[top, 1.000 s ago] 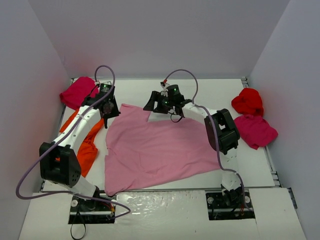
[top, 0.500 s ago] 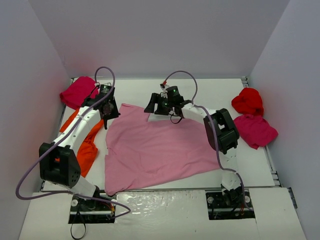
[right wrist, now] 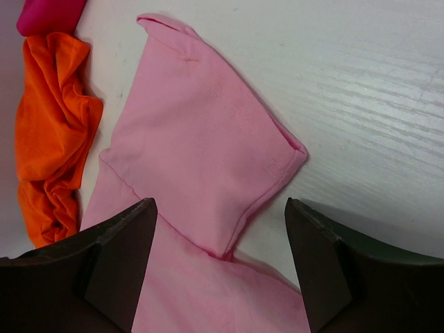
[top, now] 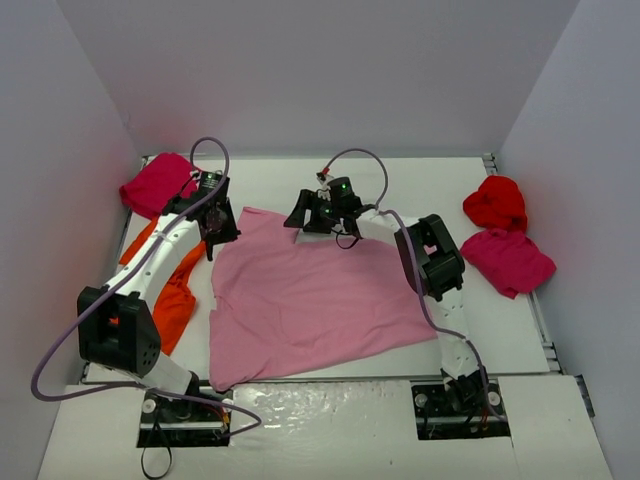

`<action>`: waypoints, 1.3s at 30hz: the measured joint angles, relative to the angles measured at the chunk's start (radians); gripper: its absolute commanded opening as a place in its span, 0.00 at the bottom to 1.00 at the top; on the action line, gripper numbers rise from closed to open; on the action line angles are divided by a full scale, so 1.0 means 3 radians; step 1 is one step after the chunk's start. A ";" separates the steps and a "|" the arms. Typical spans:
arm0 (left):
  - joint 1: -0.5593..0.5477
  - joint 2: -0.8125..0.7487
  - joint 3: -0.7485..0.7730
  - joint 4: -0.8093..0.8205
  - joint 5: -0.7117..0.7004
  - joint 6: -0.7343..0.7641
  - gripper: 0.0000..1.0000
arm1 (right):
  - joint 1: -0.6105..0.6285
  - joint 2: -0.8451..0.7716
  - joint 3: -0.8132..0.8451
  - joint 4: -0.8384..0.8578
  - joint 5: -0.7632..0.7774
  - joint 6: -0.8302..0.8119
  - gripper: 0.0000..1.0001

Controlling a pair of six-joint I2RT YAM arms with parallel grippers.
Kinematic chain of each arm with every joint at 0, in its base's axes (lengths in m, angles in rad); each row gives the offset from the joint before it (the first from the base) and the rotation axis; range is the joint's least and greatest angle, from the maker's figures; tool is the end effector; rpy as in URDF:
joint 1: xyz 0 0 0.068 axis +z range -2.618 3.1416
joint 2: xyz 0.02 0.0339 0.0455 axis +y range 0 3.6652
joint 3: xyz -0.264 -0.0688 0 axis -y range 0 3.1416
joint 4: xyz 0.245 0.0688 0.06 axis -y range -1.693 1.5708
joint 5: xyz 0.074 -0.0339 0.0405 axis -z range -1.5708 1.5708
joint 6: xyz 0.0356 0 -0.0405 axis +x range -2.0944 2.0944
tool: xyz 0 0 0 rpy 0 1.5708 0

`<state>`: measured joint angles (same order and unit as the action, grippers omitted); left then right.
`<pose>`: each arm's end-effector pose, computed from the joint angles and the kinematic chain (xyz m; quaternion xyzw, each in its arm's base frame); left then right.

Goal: Fold and stack the t-shirts
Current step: Fold the tshirt

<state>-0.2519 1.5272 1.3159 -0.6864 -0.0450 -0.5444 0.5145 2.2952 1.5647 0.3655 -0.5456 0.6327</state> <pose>0.3190 -0.0804 0.2989 -0.1449 0.9325 -0.1084 0.3126 0.4393 0.2695 0.1551 -0.1057 0.8009 0.4827 0.3382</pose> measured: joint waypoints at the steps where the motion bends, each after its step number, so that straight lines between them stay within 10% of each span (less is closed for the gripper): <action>1: 0.0001 -0.0012 0.0000 -0.0039 0.0025 -0.0015 0.08 | 0.0002 0.0020 0.0022 0.0016 -0.0007 0.0009 0.72; 18: 0.0001 -0.0334 0.0008 -0.0334 0.0062 -0.0032 0.08 | 0.0296 0.0215 0.0133 0.0360 -0.0025 0.0196 0.67; 23: 0.0001 -0.0318 0.0008 -0.0336 0.0064 -0.0032 0.08 | 0.0444 0.0217 0.0095 0.0336 0.0053 0.0158 0.19; 30: 0.0002 -0.0309 0.0005 -0.0336 0.0060 -0.0032 0.08 | 0.0469 0.0242 0.0070 0.0210 0.0116 0.0115 0.00; 37: 0.0004 -0.0303 -0.0069 -0.0316 0.0060 -0.0032 0.08 | 0.0470 0.0240 0.0071 0.0191 0.0136 0.0023 0.02; 39: 0.0004 -0.0297 -0.0104 -0.0309 0.0061 -0.0033 0.08 | 0.0474 0.0234 0.0086 0.0156 0.0159 -0.0045 0.19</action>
<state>-0.2508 1.4382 1.2848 -0.7792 -0.0268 -0.5542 0.6567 2.3652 1.5904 0.4123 -0.4978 0.6193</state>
